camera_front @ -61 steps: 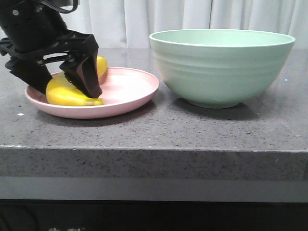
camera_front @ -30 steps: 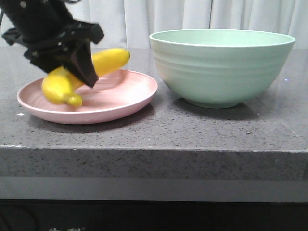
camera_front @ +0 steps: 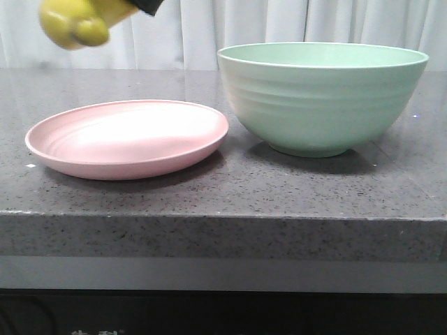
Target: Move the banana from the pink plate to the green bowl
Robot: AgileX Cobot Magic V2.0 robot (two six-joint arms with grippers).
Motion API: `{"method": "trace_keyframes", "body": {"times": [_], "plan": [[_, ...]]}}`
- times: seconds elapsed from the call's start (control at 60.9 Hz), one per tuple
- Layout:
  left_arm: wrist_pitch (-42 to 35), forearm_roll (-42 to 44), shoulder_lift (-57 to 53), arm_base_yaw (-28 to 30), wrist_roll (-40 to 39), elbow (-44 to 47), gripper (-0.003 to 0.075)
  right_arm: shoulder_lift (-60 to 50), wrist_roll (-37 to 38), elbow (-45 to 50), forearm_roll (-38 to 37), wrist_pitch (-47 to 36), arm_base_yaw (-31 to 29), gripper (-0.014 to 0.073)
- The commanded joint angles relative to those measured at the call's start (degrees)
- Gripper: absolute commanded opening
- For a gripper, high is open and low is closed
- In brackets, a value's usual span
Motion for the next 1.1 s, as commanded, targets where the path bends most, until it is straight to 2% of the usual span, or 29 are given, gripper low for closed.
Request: {"method": "trace_keyframes", "body": {"times": [0.0, 0.23, 0.361, 0.509, 0.788, 0.952, 1.083], "plan": [[-3.00, -1.09, -4.78, -2.60, 0.01, 0.51, 0.0085, 4.02, -0.22, -4.60, 7.88, -3.62, 2.47, 0.0570], [-2.85, -1.56, -9.12, -5.52, 0.01, 2.76, 0.0085, 16.13, -0.22, -11.69, 17.86, -4.53, 15.22, 0.0570], [-2.85, -1.56, -9.78, -5.62, 0.01, 2.76, 0.0085, 23.14, -0.22, -15.93, 18.85, -7.07, 22.81, 0.0569], [-2.60, -1.56, -9.78, -5.62, 0.01, 2.76, 0.0085, 29.97, -0.22, -20.83, 19.56, -8.03, 28.72, 0.0569], [-2.60, -1.56, -9.78, -5.62, 0.01, 2.76, 0.0085, 36.89, -0.22, -27.42, 22.03, -7.38, 30.76, 0.0569], [-2.85, -1.56, -9.78, -5.62, 0.01, 2.76, 0.0085, 38.98, -0.22, -28.61, 25.76, -3.64, 30.76, 0.0567], [-2.94, -1.56, -9.78, -5.62, 0.01, 2.76, 0.0085, 40.69, -1.13, -29.14, 29.92, -0.46, 30.76, 0.0493]]}}
